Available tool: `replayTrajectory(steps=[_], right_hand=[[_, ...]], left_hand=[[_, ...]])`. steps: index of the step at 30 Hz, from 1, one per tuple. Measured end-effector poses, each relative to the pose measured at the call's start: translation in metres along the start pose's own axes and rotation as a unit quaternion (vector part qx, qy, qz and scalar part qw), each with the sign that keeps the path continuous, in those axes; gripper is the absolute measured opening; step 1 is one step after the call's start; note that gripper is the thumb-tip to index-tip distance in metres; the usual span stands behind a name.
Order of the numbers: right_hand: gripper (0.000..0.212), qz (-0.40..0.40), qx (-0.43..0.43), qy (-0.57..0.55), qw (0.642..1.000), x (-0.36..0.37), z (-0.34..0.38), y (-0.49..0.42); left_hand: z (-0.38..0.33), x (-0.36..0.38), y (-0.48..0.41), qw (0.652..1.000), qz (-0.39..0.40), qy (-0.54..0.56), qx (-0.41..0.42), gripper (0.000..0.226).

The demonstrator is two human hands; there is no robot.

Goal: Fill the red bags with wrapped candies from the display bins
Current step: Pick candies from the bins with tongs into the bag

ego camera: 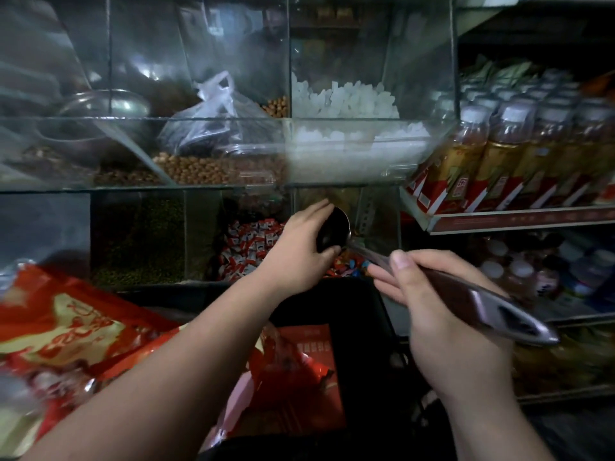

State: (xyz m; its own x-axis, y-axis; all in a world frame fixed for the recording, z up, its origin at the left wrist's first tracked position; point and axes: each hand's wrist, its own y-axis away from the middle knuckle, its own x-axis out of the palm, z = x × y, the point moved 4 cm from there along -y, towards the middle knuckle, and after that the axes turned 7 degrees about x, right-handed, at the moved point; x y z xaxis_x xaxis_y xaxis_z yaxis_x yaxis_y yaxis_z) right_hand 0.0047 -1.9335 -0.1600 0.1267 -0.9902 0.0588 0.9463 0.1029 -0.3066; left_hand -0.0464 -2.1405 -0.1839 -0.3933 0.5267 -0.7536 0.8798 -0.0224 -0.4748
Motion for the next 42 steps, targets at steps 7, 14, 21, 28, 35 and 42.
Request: replayTrajectory(steps=[7, 14, 21, 28, 35, 42], right_hand=[[0.021, 0.025, 0.097, -0.151, 0.983, -0.011, 0.055, 0.031], [0.07, 0.14, 0.204, -0.148, 0.958, 0.038, 0.051, 0.064], [0.013, 0.329, 0.207, 0.016, 0.921, 0.099, 0.018, 0.091], [0.011, 0.447, -0.079, 0.38, 0.806, 0.143, -0.026, 0.113], [0.027, 0.375, 0.049, 0.284, 0.881, 0.153, -0.061, 0.099], [0.02, 0.394, -0.006, 0.385, 0.835, 0.159, -0.064, 0.101]], left_hand=[[-0.028, -0.053, 0.092, 0.997, -0.052, -0.031, -0.051, 0.07], [-0.018, -0.093, 0.213, 0.978, -0.151, -0.063, -0.127, 0.07], [0.017, -0.087, 0.277, 0.961, -0.185, -0.024, -0.206, 0.061], [0.022, -0.075, 0.299, 0.945, -0.245, -0.026, -0.217, 0.037], [0.038, -0.073, 0.324, 0.898, -0.273, -0.108, -0.327, 0.04], [0.047, -0.06, 0.315, 0.92, -0.15, -0.031, -0.361, 0.036]])
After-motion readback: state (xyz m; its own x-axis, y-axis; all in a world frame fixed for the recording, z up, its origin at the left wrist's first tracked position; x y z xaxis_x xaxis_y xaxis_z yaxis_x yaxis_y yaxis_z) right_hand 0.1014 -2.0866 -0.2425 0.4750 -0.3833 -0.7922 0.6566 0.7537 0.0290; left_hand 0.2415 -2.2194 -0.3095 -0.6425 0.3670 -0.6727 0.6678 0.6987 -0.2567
